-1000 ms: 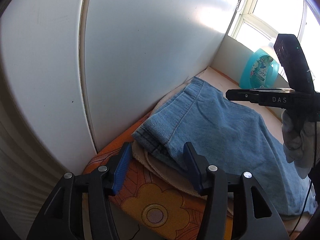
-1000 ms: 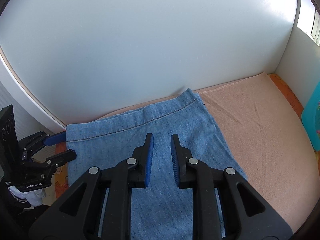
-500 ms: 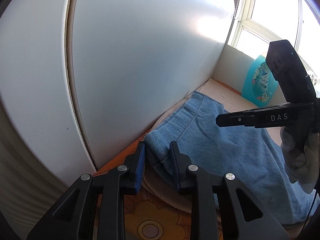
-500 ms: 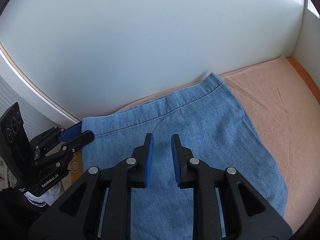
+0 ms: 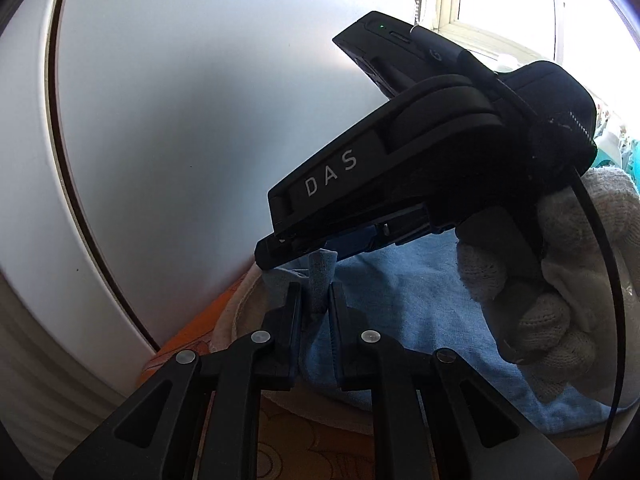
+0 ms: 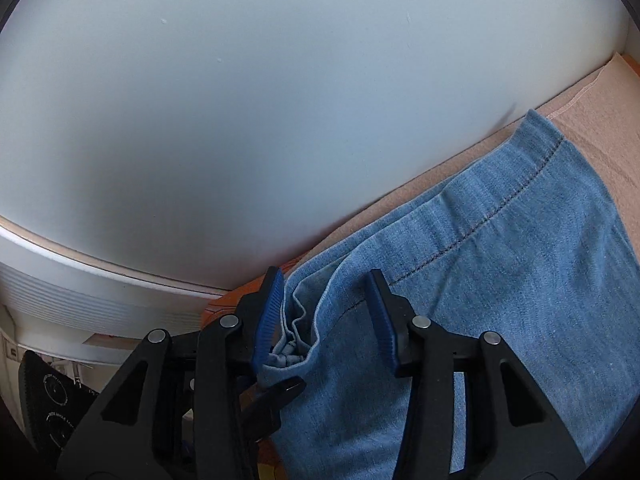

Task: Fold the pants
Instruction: 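Grasp the hem corner with the left tool while the right tool grasps the hem edge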

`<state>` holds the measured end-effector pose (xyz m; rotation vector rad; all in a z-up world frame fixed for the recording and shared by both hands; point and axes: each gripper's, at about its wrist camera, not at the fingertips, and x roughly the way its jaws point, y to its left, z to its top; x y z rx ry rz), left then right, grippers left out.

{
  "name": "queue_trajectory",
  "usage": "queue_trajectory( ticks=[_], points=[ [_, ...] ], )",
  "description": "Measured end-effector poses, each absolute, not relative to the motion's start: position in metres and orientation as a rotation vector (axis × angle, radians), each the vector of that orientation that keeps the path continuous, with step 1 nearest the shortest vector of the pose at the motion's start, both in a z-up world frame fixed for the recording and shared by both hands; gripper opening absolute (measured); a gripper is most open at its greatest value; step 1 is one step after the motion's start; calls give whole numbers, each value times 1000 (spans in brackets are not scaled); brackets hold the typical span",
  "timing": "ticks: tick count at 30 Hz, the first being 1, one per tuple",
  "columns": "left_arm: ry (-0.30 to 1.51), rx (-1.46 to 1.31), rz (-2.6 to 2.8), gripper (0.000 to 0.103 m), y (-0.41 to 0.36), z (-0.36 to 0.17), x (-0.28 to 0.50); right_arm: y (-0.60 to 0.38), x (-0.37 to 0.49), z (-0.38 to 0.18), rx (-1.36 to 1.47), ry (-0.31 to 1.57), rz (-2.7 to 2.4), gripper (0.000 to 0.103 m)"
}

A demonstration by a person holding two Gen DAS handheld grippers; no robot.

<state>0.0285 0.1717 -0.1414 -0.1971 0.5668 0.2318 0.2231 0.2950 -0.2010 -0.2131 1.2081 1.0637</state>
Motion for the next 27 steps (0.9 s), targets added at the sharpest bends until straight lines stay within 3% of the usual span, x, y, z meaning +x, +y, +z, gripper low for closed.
queue_trajectory(
  ticks=[1,2,3,7,17,19,20,21,23,24,25,27],
  points=[
    [567,-195,235,11,172,-141,27,296,223,-201,-229,1203,1053,29],
    [567,-189,245,11,171,-142,27,298,224,-204,-235,1209,1037,12],
    [566,-177,268,13,170,-141,25,295,226,-205,-211,1220,1039,8],
    [579,-182,303,38,173,-145,24,290,231,-205,-173,1232,1051,6],
    [616,-303,300,38,199,-154,31,270,221,-196,-180,1220,1063,6],
    [598,-324,282,18,204,-154,30,268,225,-195,-161,1230,1073,6],
    [586,-313,278,16,202,-153,27,267,229,-196,-141,1241,1076,6],
    [574,-288,275,13,199,-152,27,266,232,-194,-124,1258,1075,9],
    [558,-248,263,12,190,-150,24,260,238,-186,-92,1274,1075,32],
    [551,-236,256,12,188,-148,24,257,240,-182,-67,1270,1078,54],
    [544,-223,252,12,185,-146,24,254,242,-177,-46,1263,1085,62],
    [533,-177,238,12,177,-143,24,254,245,-169,-42,1263,1091,62]
  ],
)
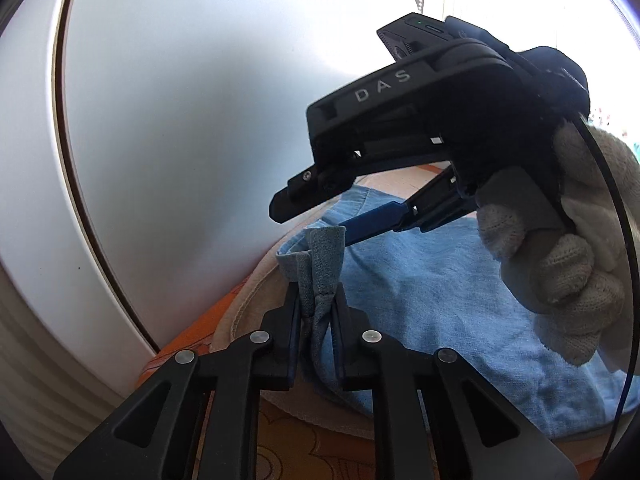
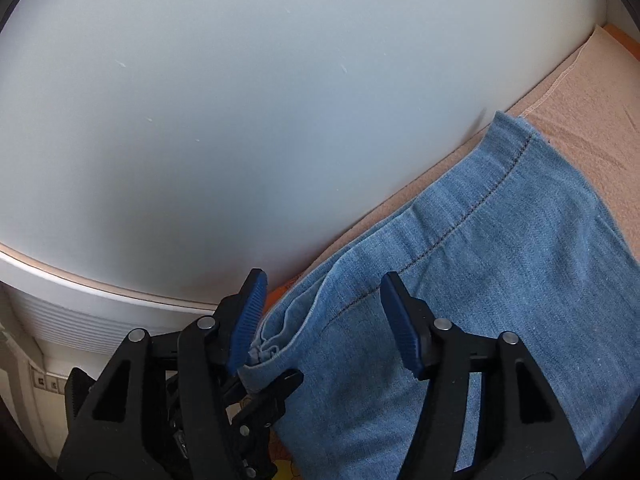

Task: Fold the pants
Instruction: 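Grasp the hem corner with the left tool while the right tool grasps the hem edge, then lift the hem with both tools and carry it over toward the waistband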

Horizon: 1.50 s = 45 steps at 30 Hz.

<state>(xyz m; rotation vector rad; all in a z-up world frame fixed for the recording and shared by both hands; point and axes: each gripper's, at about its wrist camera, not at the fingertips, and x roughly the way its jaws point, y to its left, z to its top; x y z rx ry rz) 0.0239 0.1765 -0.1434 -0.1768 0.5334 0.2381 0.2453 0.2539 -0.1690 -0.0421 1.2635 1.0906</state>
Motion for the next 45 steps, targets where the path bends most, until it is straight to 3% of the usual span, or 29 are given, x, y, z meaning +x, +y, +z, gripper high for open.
queue_trajectory(
  ticks=[8,10,12,15,17,20,21,22,25,26,29,30,35,36,38,39,40,45],
  points=[
    [508,-17,184,12,137,-140,17,279,245,-172,-258,1311,977,61],
    [512,23,193,12,129,-142,16,277,247,-174,-270,1305,938,33],
    [512,43,221,13,122,-143,12,269,253,-176,-233,1315,927,19],
    [493,51,275,19,121,-140,6,257,261,-176,-158,1339,935,11],
    [513,27,281,36,127,-142,9,252,262,-174,-145,1331,937,10],
    [552,-27,238,38,141,-146,17,247,259,-168,-143,1309,943,9],
    [547,-36,229,28,142,-146,17,245,259,-166,-142,1307,947,9],
    [539,-38,228,12,146,-144,18,237,254,-164,-141,1305,954,9],
    [519,-26,191,10,142,-137,14,222,251,-159,-125,1314,973,9],
    [514,-22,179,10,142,-135,17,218,254,-157,-117,1327,969,13],
    [486,-5,146,9,138,-129,11,204,266,-149,-116,1314,932,48],
    [477,4,137,9,135,-127,10,200,269,-146,-113,1311,924,53],
    [466,26,85,9,125,-121,-2,194,278,-138,-162,1313,883,53],
    [464,27,74,9,122,-120,-3,194,279,-136,-176,1303,866,52],
    [464,6,49,9,119,-116,-3,195,289,-134,-155,1305,842,36],
    [465,-14,35,9,121,-114,-5,190,290,-132,-145,1306,831,19],
    [464,-30,20,9,122,-112,-6,184,291,-128,-139,1297,825,15],
    [424,-53,-52,9,128,-86,-24,148,282,-87,-136,1196,809,10]
  ],
)
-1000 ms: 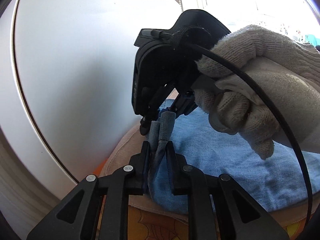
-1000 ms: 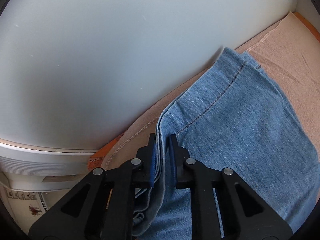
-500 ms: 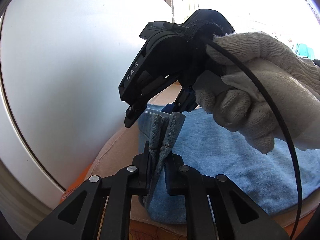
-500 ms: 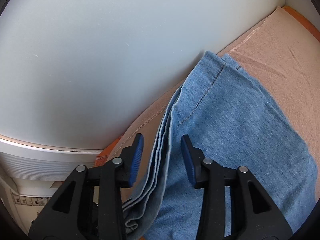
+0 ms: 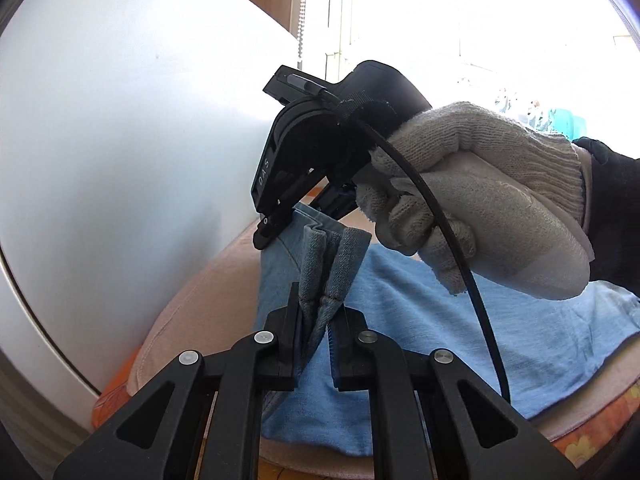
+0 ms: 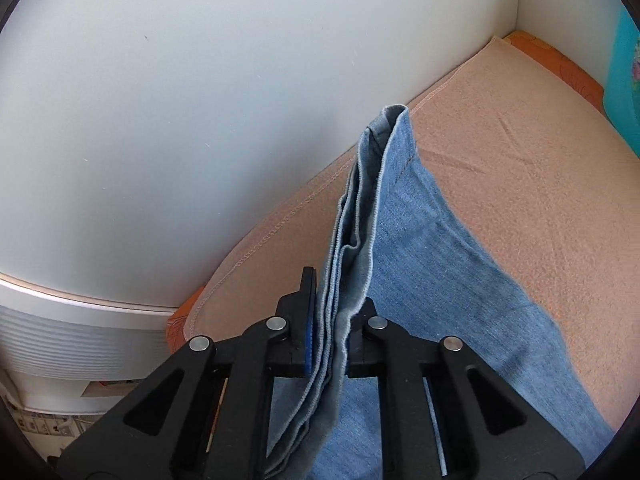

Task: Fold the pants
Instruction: 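Lift the hem with both tools and carry it over toward the waistband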

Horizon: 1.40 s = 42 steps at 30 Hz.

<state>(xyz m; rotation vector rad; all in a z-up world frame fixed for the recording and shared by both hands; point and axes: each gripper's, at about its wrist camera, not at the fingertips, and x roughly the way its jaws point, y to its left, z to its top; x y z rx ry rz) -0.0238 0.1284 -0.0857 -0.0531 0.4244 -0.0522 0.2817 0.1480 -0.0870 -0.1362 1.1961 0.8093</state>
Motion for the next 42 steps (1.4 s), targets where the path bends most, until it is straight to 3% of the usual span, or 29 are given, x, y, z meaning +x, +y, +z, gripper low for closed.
queue_trajectory(
  ticks=[12,22,42],
  points=[
    [278,20,-314,9,54,-8,-41,14,271,29,-12,994,718,8],
    [252,63,-585,7,-68,3,-14,-151,245,9,114,919,514,8],
    [415,129,-1077,6,-292,-14,-31,-463,171,-62,249,946,54,7]
  ],
)
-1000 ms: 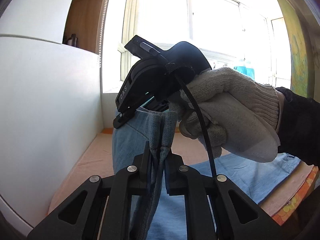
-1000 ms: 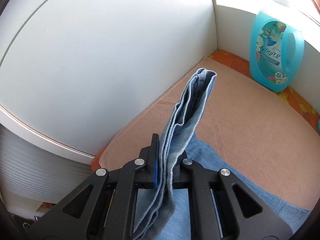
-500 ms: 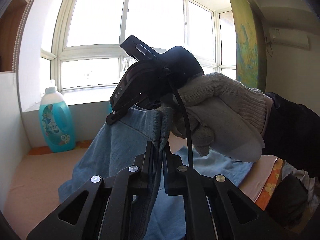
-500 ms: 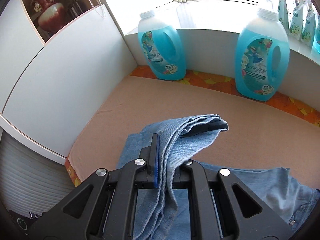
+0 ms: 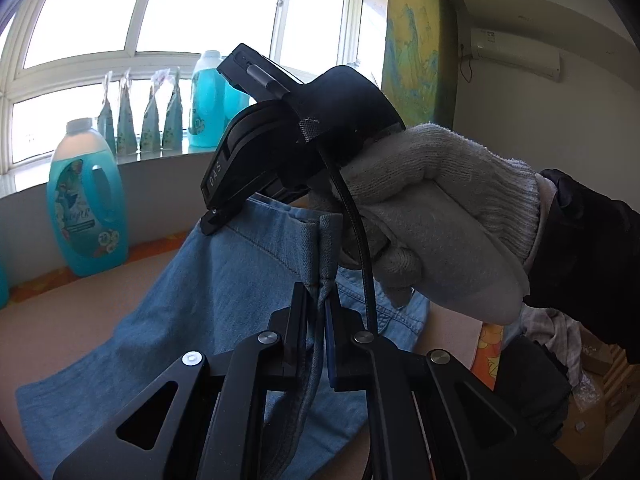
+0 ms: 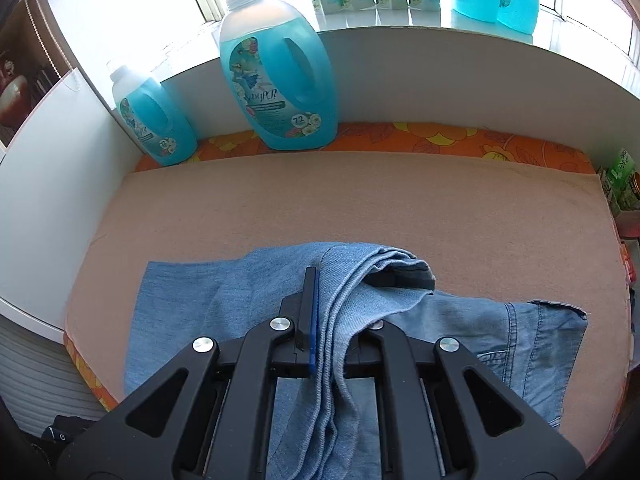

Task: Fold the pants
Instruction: 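Lift the hem with both tools and carry it over toward the waistband, then lay the hem onto the waistband and open both tools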

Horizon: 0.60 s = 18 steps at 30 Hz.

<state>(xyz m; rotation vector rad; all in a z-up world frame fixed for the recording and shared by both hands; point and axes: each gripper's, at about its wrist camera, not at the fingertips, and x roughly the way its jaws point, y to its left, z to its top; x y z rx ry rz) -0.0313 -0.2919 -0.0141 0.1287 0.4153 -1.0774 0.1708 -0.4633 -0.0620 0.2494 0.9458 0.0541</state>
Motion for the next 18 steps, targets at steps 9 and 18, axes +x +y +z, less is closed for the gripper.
queue_trajectory(
  ticks=[9,18],
  points=[
    [466,135,-1171,6,-345,-25,-36,-534,149,-79,242,960,-95,7],
    [606,138,-1211,32,-347,-34,-33,-572,143,-107,243,975,-138,7]
  ],
)
